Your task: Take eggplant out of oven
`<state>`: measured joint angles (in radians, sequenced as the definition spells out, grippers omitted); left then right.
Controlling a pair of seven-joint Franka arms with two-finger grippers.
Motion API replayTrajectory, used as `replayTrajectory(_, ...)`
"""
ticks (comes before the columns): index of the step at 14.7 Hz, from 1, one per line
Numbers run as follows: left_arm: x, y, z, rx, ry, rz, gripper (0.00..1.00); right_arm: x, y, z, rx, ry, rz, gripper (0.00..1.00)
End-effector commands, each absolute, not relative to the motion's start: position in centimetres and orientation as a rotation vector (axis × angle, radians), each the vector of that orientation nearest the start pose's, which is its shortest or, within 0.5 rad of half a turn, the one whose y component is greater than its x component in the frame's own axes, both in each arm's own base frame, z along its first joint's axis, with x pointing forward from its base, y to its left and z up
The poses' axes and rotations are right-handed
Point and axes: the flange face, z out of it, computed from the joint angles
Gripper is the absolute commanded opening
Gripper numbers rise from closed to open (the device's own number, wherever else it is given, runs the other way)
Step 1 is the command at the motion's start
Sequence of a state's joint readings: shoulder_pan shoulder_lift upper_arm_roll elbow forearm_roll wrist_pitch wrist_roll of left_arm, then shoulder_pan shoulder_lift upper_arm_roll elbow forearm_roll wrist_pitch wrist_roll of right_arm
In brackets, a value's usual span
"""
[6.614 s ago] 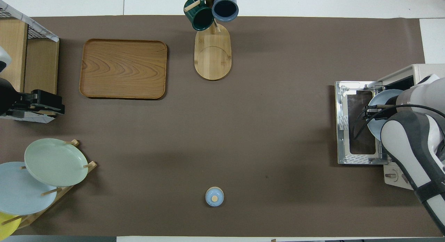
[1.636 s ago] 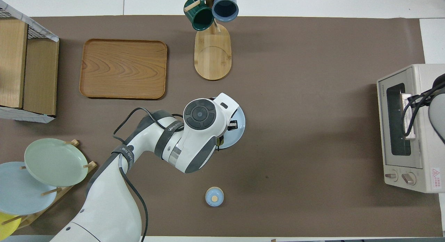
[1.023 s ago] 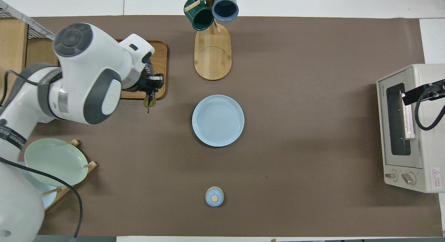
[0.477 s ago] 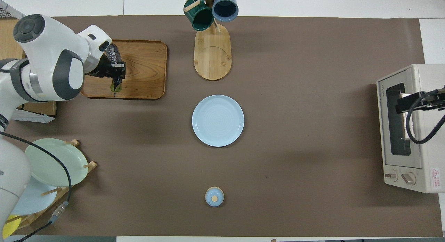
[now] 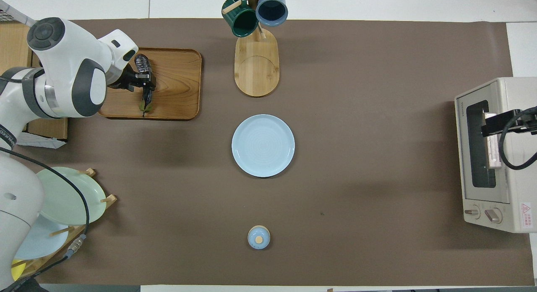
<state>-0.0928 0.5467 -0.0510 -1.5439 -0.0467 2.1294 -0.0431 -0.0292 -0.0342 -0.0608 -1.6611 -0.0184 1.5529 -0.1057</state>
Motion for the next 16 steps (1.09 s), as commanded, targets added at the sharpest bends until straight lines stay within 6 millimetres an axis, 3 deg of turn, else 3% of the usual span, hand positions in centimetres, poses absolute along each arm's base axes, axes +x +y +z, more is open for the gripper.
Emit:
replayTrajectory(1, 68.2, -8.9, 38.8, -3.221, 0.077, -0.024, 1.0, 53.3, -4.9, 59.8, -3.123, -0.005, 0.104, 1.0)
replayTrajectory(3, 66.4, -8.2, 44.0, -3.221, 0.048, 0.009, 1.0, 53.3, -5.0, 59.8, -3.125, -0.002, 0.101, 1.0)
replayTrajectory(6, 61.4, -5.8, 53.6, -3.207, 0.006, 0.07, 1.0, 53.3, -5.0, 59.8, -3.125, -0.002, 0.101, 1.0)
replayTrajectory(9, 56.5, -5.1, 59.2, -3.195, 0.008, 0.122, 1.0, 53.3, -5.0, 59.8, -3.123, -0.002, 0.104, 1.0)
replayTrajectory(11, 53.9, -4.9, 60.3, -3.187, 0.014, 0.175, 1.0, 53.3, -5.0, 59.8, -3.123, 0.0, 0.104, 1.0)
replayTrajectory(13, 51.7, -4.8, 59.1, -3.179, 0.013, 0.211, 1.0, 53.3, -5.0, 59.8, -3.124, -0.002, 0.104, 1.0)
replayTrajectory(16, 51.1, -4.8, 57.4, -3.174, 0.016, 0.208, 1.0, 53.3, -5.0, 59.8, -3.124, -0.002, 0.104, 1.0)
